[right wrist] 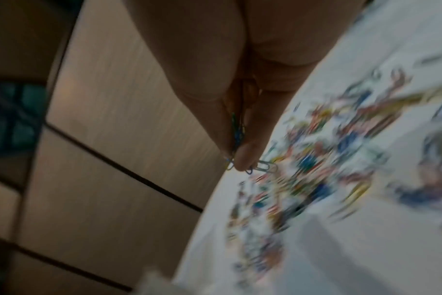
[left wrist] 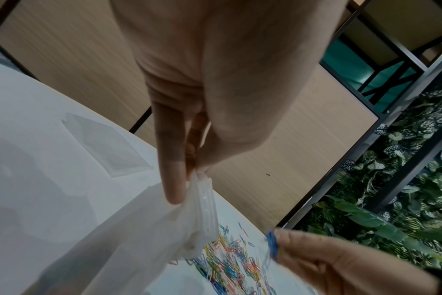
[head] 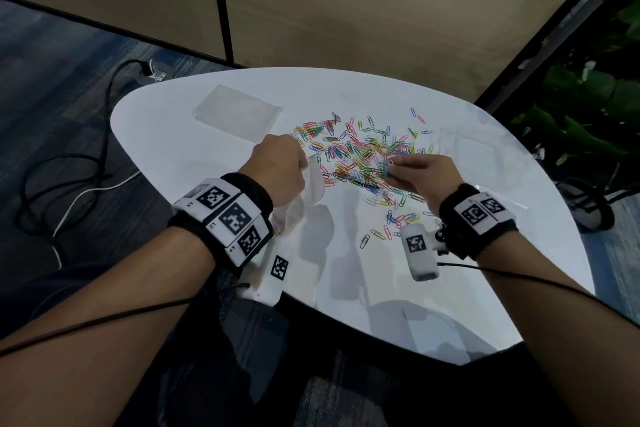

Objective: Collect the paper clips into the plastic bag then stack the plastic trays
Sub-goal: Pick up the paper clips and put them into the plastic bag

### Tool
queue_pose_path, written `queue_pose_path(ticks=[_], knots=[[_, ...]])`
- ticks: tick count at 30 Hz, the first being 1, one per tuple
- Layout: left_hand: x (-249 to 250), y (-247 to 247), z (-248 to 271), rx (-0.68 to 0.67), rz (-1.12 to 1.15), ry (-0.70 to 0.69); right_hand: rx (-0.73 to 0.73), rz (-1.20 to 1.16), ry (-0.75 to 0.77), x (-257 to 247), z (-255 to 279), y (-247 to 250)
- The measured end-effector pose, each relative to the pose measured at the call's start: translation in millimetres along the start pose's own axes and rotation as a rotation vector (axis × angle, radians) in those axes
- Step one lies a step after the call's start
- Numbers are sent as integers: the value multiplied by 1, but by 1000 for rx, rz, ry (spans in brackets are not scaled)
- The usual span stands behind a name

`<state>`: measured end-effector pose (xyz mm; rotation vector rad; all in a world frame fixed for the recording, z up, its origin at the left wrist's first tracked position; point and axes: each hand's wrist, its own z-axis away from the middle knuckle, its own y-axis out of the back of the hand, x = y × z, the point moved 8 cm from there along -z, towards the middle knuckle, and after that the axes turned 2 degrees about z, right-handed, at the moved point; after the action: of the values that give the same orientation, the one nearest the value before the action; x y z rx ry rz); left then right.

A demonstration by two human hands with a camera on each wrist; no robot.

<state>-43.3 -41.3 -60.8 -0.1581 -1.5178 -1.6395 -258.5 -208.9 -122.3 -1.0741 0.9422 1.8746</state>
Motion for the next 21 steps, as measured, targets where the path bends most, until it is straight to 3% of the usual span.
queue_pose_path(ticks=[3,6,10,14,17,19,21], knots=[[6,-5,2,-12,23,-18,-193,-312,-27,-21,31,-42],[14,-10,2,-9,11,-40,-324,-343,-77,-22,56,-80],[25,-18,4,-40,15,-65,-283,-79,-7,-7,61,-100],[29,-25,5,-64,38,-81,-174,467,265,-13,57,-99],[28,-25,4,-63,46,-83,-241,779,466,-31,70,-110],[26,-22,3,-45,41,-78,-335,800,492,-36,76,-115],[23,-19,2,-19,34,-68,-325,554,405,-43,72,-103]])
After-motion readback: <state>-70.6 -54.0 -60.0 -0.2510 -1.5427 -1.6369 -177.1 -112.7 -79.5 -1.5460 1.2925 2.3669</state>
